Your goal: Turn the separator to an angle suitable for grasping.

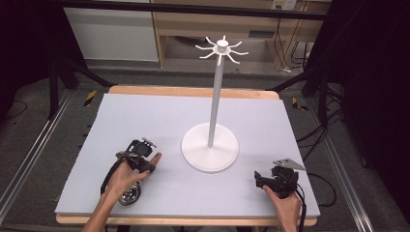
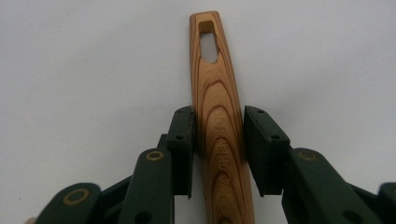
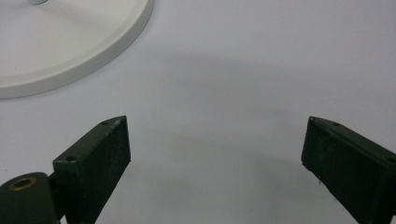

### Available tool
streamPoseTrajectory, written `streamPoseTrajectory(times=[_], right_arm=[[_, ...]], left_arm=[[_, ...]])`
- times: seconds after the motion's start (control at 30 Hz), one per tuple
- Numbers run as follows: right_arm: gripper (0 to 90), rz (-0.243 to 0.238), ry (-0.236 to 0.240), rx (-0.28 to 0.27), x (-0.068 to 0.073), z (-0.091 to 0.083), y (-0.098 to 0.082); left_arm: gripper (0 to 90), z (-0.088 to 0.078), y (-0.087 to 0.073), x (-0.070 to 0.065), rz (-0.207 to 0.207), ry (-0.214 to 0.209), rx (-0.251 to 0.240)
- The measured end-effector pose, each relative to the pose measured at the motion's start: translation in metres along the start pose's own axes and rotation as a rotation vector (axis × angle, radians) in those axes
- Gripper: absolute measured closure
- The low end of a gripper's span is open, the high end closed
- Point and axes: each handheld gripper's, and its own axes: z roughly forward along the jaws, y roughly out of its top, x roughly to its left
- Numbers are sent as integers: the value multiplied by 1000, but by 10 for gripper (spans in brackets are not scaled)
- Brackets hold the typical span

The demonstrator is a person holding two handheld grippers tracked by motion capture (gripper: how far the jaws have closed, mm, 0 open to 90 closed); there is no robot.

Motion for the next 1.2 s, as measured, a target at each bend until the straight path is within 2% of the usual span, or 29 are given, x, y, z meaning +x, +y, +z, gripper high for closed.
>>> streamPoseTrajectory(times=[0.1, 0.23, 0.3, 0.43, 0.9, 1.2], right_arm=[[84, 8, -1, 4, 0, 0, 0], [85, 8, -1, 5, -1, 0, 0], [85, 3, 3, 4, -1, 1, 0], [85, 2, 3, 10, -1, 2, -1], [85, 2, 4, 13, -1, 2, -1], [85, 3, 5, 11, -1, 2, -1]], left_arm=[[663, 0, 3, -1, 5, 4, 24], [668, -1, 3, 0, 5, 1, 30], [671, 0, 3, 0, -14, -8, 22], [673, 0, 3, 0, -10, -2, 28], [674, -2, -3, 4, -14, -30, -26], [675, -19, -13, 4, -16, -30, -116]])
